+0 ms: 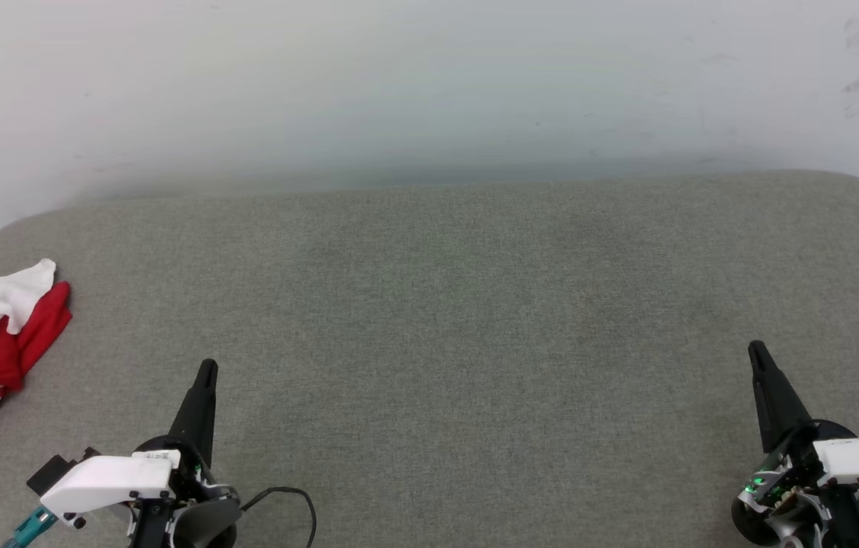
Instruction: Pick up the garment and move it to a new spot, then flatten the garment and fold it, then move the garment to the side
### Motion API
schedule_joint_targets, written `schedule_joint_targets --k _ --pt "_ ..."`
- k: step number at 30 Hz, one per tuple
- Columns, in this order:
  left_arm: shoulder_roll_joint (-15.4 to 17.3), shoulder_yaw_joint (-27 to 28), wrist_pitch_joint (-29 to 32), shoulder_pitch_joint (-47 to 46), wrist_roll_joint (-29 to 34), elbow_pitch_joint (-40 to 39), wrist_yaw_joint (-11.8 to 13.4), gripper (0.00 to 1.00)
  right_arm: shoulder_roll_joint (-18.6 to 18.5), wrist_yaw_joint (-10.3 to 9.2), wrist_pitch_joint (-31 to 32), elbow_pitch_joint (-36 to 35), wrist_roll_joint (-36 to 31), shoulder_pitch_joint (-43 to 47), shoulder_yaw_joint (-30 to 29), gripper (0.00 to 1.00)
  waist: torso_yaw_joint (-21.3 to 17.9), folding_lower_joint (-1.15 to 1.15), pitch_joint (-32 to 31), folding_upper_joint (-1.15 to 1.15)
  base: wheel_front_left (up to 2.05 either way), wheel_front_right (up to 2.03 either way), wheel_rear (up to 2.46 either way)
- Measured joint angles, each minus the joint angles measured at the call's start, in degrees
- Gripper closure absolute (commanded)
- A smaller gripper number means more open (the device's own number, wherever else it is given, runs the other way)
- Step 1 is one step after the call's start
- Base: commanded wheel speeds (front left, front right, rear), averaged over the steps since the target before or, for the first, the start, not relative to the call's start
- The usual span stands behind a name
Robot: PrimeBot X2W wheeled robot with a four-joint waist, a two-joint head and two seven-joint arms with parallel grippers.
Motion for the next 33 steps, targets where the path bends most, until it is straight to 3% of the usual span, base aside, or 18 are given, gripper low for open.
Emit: schedule_joint_targets --k 33 --pt "0.0 0.0 0.0 0.0 0.0 0.0 0.0 1.0 0.0 0.0 0.0 0.0 0.0 0.0 0.01 1.0 0.0 0.0 0.0 0.0 0.0 0.0 0.0"
